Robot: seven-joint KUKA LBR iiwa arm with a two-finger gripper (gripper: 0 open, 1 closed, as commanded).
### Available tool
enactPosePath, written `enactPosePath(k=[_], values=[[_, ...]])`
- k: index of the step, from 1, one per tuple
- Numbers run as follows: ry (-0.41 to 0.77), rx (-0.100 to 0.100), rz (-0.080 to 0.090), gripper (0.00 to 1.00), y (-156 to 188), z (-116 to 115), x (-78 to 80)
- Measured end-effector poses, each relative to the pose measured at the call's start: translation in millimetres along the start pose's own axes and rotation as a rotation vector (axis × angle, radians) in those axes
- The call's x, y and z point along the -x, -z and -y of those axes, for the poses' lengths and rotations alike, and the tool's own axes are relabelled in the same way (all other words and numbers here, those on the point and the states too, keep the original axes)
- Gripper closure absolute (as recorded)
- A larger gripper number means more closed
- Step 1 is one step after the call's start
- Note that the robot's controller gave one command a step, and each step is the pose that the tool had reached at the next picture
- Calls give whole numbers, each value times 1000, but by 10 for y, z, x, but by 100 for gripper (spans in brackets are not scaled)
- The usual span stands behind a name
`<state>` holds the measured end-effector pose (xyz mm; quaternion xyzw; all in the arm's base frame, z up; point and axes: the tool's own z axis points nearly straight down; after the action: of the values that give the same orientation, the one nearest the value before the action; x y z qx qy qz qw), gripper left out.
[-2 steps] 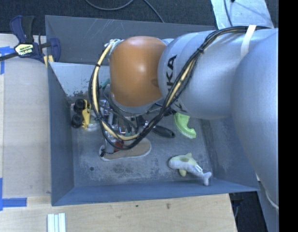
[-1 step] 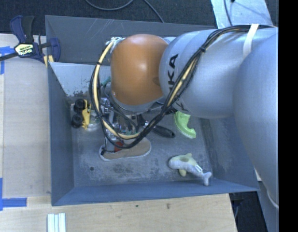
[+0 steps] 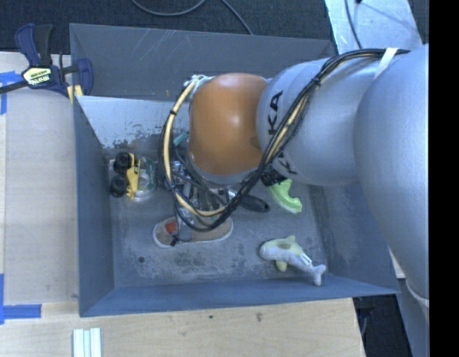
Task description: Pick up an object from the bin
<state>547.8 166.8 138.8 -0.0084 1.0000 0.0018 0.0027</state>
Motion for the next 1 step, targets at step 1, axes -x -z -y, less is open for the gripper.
enactPosePath(k=[1], values=[[9,0,2,100,-454,162,253]])
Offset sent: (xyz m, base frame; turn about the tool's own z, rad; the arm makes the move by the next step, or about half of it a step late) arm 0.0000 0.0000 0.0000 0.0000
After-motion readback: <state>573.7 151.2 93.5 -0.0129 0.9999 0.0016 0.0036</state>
